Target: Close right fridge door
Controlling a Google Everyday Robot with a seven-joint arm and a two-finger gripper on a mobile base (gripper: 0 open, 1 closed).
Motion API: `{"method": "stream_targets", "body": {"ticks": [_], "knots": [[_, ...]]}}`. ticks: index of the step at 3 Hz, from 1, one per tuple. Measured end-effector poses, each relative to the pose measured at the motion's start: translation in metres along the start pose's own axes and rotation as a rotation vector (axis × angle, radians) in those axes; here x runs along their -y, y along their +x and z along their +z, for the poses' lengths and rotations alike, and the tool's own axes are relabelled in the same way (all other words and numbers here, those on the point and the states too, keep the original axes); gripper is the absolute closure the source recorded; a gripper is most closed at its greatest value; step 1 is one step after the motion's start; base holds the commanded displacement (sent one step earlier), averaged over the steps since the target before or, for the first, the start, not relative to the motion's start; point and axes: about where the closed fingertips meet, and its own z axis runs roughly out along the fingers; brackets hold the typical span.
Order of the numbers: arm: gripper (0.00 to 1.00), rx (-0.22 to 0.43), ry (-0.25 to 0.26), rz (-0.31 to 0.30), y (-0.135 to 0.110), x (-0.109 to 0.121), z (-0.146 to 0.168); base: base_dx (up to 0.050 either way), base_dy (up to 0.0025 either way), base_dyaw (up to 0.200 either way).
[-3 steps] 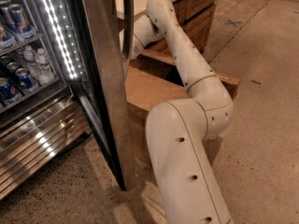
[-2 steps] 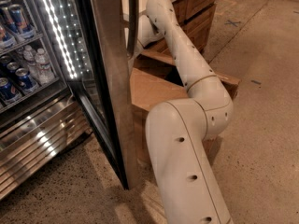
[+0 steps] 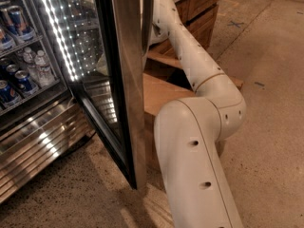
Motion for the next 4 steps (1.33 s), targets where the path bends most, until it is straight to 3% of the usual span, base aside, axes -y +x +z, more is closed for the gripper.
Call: {"method": "stream_targets", "body": {"ticks": [1,2,3,4], "knots": [[1.00,0.000,0.000,0.000,0.000,0.001,-0.001,0.000,0.00000,0.000],[1.00,-0.016,0.054,-0.066,-0.017,-0.003,-0.012,0.000,0.00000,0.000],[1.00,-0.014,0.138,-0.127,-0.043,-0.020,-0.026,0.000,0.00000,0.000],[1.00,0.003,0.193,-0.150,-0.053,-0.044,-0.028,0.000,0.00000,0.000]]}}
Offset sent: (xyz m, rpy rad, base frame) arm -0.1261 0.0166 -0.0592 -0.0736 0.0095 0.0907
